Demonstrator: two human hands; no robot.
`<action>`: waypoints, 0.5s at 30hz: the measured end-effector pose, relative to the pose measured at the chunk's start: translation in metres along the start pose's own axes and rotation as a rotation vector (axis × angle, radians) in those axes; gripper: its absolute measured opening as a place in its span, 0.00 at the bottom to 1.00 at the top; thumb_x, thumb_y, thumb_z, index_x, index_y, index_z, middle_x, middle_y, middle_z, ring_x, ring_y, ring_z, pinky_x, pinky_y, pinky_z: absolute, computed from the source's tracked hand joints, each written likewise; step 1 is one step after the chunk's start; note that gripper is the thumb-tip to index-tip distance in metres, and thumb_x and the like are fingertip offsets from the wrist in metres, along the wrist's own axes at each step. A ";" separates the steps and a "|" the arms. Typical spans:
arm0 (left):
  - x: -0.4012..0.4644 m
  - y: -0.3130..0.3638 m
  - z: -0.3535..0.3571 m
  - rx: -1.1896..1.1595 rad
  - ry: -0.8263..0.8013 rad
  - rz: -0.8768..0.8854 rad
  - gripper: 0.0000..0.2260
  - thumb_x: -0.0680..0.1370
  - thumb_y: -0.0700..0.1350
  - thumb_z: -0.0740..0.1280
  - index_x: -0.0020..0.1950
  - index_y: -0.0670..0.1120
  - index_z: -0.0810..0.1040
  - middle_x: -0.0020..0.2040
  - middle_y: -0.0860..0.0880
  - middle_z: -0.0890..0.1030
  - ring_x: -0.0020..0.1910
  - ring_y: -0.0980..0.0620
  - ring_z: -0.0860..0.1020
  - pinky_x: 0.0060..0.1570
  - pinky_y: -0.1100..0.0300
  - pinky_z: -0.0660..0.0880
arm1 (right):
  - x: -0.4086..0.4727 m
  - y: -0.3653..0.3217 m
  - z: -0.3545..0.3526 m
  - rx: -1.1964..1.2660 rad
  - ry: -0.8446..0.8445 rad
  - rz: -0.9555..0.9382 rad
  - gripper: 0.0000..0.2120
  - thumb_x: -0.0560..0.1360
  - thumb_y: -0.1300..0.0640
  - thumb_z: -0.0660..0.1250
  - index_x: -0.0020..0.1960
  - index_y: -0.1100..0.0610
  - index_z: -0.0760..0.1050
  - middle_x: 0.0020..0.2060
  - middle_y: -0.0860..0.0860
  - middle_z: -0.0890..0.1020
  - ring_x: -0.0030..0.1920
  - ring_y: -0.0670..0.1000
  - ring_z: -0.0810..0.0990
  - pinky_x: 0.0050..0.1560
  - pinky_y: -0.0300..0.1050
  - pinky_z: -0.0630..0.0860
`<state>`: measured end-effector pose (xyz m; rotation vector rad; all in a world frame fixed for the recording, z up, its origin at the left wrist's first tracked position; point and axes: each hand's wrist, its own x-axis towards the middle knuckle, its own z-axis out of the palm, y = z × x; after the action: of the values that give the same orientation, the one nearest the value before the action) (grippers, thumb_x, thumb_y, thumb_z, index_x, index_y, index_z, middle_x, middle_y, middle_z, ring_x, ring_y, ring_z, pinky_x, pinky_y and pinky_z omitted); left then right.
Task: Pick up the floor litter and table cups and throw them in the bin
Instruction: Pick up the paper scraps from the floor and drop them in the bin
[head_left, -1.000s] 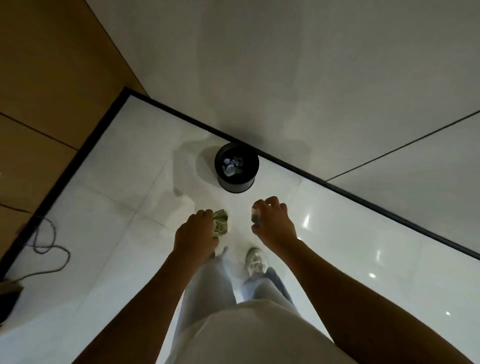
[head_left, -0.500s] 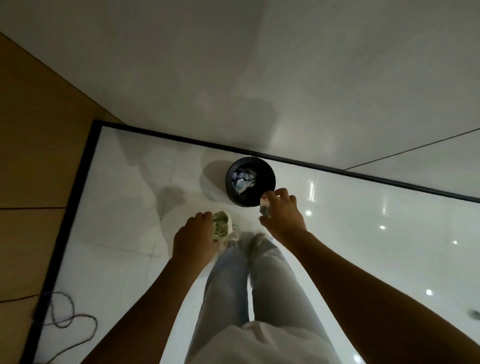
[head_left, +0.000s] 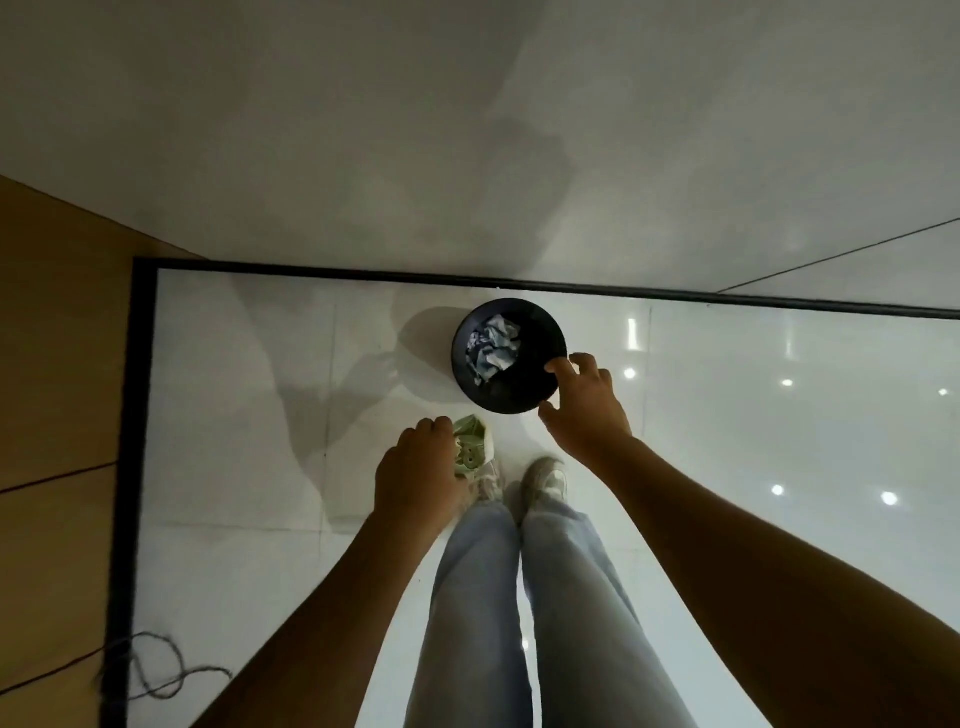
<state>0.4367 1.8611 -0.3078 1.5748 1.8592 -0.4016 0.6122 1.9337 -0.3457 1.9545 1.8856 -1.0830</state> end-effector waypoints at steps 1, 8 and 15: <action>0.008 0.006 0.000 0.006 -0.003 0.012 0.24 0.75 0.52 0.68 0.67 0.45 0.66 0.59 0.47 0.74 0.58 0.49 0.74 0.49 0.60 0.73 | -0.003 0.008 -0.001 0.000 -0.001 0.019 0.24 0.76 0.57 0.66 0.71 0.53 0.65 0.72 0.54 0.63 0.69 0.58 0.64 0.61 0.52 0.73; 0.083 0.052 -0.008 -0.018 -0.009 -0.008 0.26 0.74 0.46 0.70 0.69 0.42 0.65 0.62 0.43 0.73 0.60 0.43 0.73 0.51 0.52 0.74 | -0.022 0.055 -0.005 0.011 -0.006 0.113 0.23 0.78 0.54 0.65 0.71 0.52 0.65 0.74 0.54 0.61 0.71 0.57 0.64 0.61 0.53 0.74; 0.099 0.069 -0.008 -0.019 -0.064 0.036 0.25 0.74 0.47 0.71 0.67 0.43 0.68 0.64 0.43 0.73 0.62 0.42 0.73 0.52 0.50 0.73 | -0.036 0.076 -0.005 0.119 0.018 0.203 0.22 0.78 0.55 0.64 0.71 0.52 0.65 0.74 0.54 0.61 0.70 0.57 0.65 0.61 0.52 0.75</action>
<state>0.4949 1.9562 -0.3544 1.5624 1.7788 -0.4125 0.6885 1.8971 -0.3443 2.1715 1.6211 -1.1431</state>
